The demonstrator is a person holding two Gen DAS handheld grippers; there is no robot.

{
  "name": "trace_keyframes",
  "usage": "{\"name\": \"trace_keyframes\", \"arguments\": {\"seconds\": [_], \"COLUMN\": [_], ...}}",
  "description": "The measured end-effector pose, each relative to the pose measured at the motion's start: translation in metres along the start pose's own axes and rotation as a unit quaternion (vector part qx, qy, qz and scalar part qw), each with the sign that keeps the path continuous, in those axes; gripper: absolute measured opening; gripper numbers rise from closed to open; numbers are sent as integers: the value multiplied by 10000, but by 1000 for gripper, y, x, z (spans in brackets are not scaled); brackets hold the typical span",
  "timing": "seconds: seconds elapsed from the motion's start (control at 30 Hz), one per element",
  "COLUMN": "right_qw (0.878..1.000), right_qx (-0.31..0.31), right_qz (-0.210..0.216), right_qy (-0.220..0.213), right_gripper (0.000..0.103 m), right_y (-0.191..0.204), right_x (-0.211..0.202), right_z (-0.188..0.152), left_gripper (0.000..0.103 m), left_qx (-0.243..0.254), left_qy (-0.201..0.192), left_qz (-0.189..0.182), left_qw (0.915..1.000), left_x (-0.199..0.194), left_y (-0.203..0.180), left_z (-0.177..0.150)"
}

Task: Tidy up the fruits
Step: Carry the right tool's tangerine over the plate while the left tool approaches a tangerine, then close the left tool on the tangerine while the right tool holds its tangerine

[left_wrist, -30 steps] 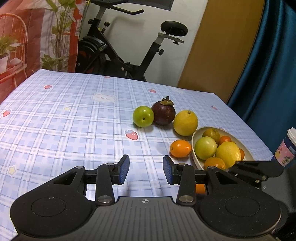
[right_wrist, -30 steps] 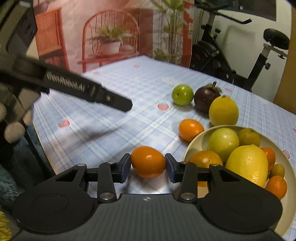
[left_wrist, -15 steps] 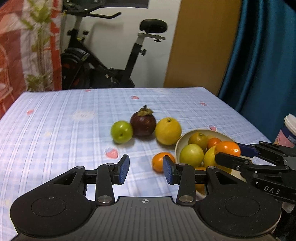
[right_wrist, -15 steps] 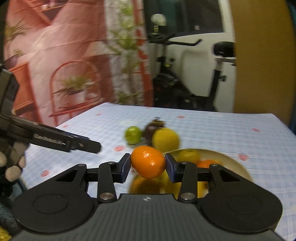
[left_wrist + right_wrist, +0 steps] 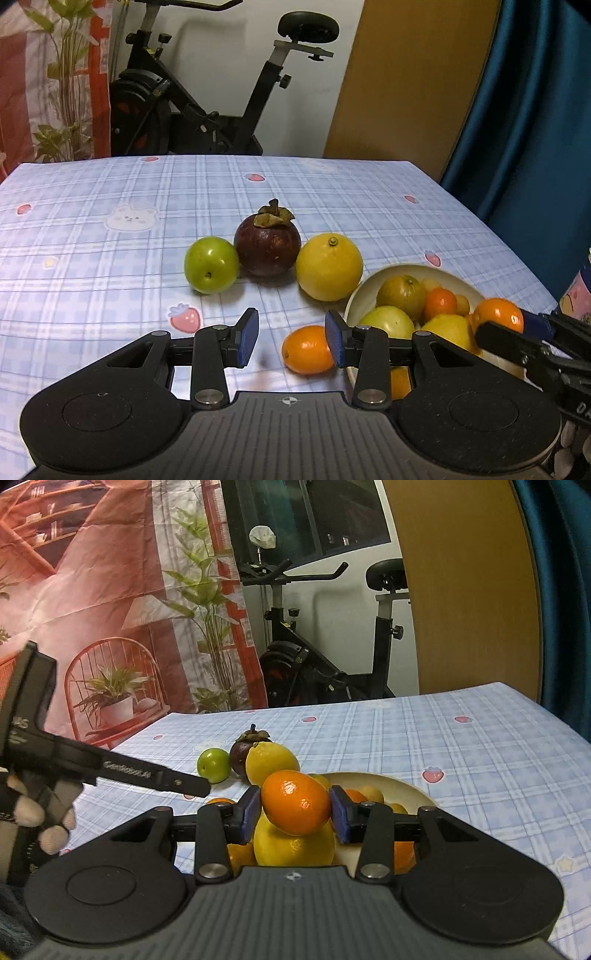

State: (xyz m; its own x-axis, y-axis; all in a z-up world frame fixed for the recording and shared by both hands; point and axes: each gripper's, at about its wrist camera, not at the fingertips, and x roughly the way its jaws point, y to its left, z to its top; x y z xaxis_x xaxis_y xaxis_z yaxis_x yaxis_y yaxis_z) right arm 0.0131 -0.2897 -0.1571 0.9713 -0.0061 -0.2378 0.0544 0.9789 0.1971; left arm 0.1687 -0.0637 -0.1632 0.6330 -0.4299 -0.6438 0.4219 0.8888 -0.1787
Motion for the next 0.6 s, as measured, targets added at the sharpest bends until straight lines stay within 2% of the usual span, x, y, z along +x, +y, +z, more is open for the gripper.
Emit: {"name": "trace_keyframes", "arguments": {"seconds": [0.27,0.37,0.6], "right_qw": [10000,10000,10000], "right_qx": [70,70,88], "right_qz": [17,14,21], "right_qy": [-12,-15,-19], "right_gripper": [43,43,43], "right_y": [-4,-2,-1], "right_x": [0,-1,-2], "right_z": [-1,-2,-2], "left_gripper": [44,44,45], "left_qx": [169,118,334], "left_qy": [118,102,48], "left_qz": [-91,-102,23], "left_qw": [9997,9998,9994], "left_x": [12,8,-7], "left_y": [-5,-2,2], "left_z": [-7,-10,-15]}}
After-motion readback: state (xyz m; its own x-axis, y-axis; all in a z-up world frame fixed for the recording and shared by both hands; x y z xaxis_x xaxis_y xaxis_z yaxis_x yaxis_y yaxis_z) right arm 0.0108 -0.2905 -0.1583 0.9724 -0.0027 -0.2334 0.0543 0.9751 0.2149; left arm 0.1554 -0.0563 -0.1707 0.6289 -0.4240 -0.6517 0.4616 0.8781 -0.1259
